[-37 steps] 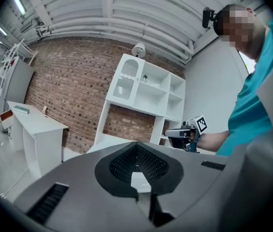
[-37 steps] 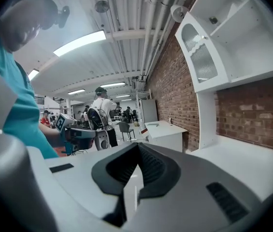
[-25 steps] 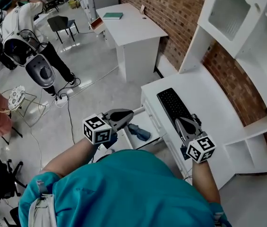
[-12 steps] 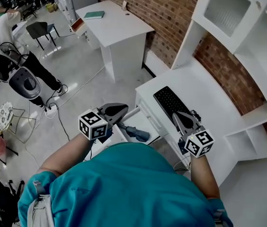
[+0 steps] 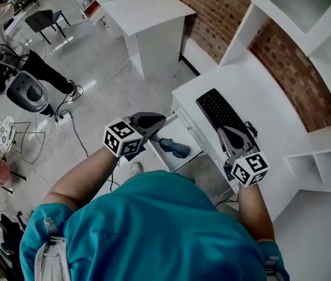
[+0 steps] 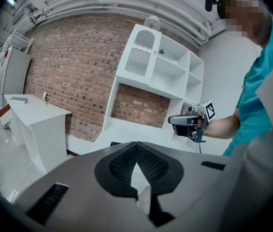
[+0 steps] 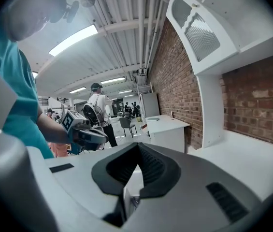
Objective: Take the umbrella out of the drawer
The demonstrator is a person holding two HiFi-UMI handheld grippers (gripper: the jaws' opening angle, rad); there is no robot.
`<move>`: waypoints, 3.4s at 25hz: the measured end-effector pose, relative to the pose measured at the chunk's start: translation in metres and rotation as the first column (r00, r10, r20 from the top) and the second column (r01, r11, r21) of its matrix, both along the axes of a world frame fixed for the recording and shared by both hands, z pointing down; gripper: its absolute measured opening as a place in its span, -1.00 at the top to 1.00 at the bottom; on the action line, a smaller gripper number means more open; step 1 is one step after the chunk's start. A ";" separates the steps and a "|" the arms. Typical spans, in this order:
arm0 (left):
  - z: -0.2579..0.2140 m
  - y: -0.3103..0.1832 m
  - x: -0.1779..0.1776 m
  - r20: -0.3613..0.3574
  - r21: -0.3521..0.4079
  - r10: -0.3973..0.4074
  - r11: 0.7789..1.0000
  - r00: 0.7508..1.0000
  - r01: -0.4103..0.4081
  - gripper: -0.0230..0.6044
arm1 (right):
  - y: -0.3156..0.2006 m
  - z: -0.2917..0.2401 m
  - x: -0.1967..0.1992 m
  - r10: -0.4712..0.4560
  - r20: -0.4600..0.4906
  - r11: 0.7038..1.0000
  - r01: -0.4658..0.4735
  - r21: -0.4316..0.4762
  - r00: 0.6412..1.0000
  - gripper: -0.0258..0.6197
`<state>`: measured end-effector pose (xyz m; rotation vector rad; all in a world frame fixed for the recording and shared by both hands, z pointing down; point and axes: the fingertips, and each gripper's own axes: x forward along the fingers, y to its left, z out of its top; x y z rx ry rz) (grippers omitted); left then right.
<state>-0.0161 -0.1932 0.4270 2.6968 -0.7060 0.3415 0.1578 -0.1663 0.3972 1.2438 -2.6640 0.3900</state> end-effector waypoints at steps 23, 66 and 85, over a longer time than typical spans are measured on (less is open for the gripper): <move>0.332 -0.012 0.058 0.513 -0.245 0.406 0.914 0.756 -0.324 0.41 | 0.001 0.229 -0.047 -0.096 0.016 0.973 0.097 -0.212 0.995 0.85; 0.677 0.038 0.085 0.832 -0.408 0.554 0.587 -0.021 -0.699 0.11 | 0.067 0.452 -0.037 -0.008 0.029 0.929 0.018 -0.370 1.000 0.85; 0.504 0.013 0.091 0.856 -0.217 0.501 0.574 0.130 -0.789 0.12 | 0.037 0.337 -0.047 0.012 -0.022 0.960 -0.017 -0.280 1.000 0.85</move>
